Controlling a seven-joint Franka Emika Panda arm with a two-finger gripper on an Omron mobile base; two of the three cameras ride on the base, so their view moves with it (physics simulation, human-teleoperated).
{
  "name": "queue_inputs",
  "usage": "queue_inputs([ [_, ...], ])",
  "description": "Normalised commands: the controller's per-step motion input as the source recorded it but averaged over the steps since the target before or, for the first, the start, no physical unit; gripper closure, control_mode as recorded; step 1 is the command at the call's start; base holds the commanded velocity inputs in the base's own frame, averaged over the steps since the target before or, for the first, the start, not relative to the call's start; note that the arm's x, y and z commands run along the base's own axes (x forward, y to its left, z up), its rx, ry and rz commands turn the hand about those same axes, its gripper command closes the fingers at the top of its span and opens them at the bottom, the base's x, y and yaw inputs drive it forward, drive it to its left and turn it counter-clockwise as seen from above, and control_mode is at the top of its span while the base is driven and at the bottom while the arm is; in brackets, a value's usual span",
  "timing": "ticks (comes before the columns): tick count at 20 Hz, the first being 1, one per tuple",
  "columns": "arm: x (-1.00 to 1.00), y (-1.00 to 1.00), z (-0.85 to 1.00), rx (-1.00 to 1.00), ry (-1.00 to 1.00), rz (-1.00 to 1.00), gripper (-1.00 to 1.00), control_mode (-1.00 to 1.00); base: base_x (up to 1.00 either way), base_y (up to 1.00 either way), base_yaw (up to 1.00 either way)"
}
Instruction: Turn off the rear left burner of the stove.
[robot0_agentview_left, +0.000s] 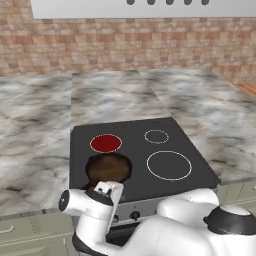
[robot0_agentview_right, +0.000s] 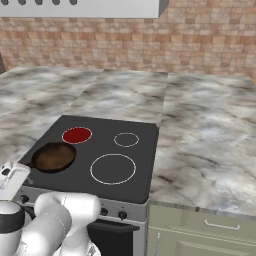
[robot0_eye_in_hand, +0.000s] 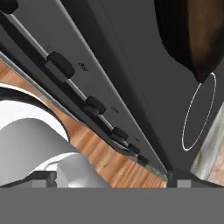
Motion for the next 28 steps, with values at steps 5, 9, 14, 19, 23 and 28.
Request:
queue_inputs([
  [5, -0.02, 0.19, -0.5, -0.28, 0.05, 0.2, -1.0, -1.0, 0.0, 0.0, 0.0],
  [9, -0.12, 0.01, -0.31, -0.17, 0.0, 0.18, -1.0, -1.0, 0.0, 0.0, 0.0],
  [14, -0.01, 0.0, -0.08, -0.08, 0.0, 0.1, -1.0, -1.0, 0.0, 0.0, 0.0],
  [19, -0.07, 0.0, -0.19, -0.05, -0.01, 0.11, -1.0, -1.0, 0.0, 0.0, 0.0],
  [23, -0.02, -0.08, -0.27, 0.0, -0.05, 0.1, -1.0, -1.0, 0.0, 0.0, 0.0],
  [28, 0.05, -0.24, -0.2, 0.0, -0.01, 0.09, -1.0, -1.0, 0.0, 0.0, 0.0],
])
